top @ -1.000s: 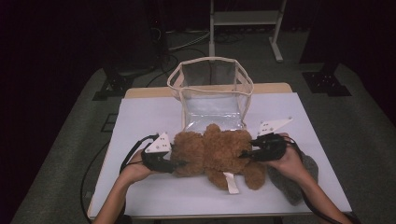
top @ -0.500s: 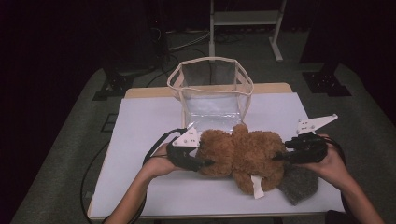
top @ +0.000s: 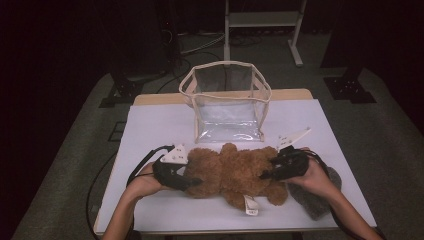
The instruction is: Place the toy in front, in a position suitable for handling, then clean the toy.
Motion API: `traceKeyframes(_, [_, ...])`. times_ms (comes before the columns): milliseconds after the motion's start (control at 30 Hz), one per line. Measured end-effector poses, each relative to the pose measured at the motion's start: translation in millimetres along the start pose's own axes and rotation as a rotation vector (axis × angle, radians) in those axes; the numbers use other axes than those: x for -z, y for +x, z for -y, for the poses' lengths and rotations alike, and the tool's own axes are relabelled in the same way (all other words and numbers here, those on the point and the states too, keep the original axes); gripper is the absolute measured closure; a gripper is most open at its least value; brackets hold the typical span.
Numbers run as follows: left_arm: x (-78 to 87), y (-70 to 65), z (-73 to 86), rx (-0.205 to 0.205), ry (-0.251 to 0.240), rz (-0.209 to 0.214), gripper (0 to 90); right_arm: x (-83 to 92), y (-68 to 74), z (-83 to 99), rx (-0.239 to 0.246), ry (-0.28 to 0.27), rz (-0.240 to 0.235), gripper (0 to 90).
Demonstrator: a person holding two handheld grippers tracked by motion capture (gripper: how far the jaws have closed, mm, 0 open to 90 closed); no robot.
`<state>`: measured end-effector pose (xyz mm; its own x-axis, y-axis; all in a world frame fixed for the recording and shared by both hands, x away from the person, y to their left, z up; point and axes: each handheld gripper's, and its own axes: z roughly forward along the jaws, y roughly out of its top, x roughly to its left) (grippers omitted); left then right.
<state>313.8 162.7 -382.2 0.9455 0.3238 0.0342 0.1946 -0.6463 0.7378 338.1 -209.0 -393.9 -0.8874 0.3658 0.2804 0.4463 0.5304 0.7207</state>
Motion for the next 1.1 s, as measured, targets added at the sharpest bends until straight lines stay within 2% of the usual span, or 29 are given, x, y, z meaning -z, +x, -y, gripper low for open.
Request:
traceKeyframes(100, [2.5,3.3,7.4,0.021,-0.050,0.006,32.3,2.5,-1.4,-1.9,0.011,-0.003,0.003,42.8])
traceKeyframes(200, [6.6,6.5,9.1,0.023,-0.065,0.002,26.4,13.9,-1.0,-2.7,0.017,-0.002,0.008,38.3])
traceKeyframes(300, [14.9,7.2,7.2,0.007,-0.125,-0.006,23.3,26.6,-1.1,-3.2,0.021,-0.017,0.009,36.8])
traceKeyframes(467, [27.1,9.8,-2.3,-0.005,-0.164,-0.043,15.6,44.8,-6.1,-10.8,0.017,-0.061,0.029,36.7])
traceKeyframes(600, [32.2,12.7,-9.9,-0.013,-0.155,-0.072,9.4,47.6,-11.8,-23.3,0.034,-0.045,0.063,37.5])
traceKeyframes(667, [34.0,13.0,-10.7,-0.009,-0.147,-0.079,7.7,47.9,-16.1,-30.2,0.028,-0.039,0.063,37.6])
traceKeyframes(767, [38.1,13.8,-6.3,-0.004,-0.144,-0.082,7.6,47.5,-22.4,-41.3,0.034,-0.039,0.066,37.6])
traceKeyframes(967, [53.2,15.9,6.7,0.031,-0.149,-0.128,5.6,39.7,-31.0,-61.0,0.047,-0.029,0.066,37.6])
traceKeyframes(1100, [63.8,14.4,12.2,0.033,-0.157,-0.151,5.6,31.5,-30.0,-70.4,0.063,-0.018,0.059,37.5])
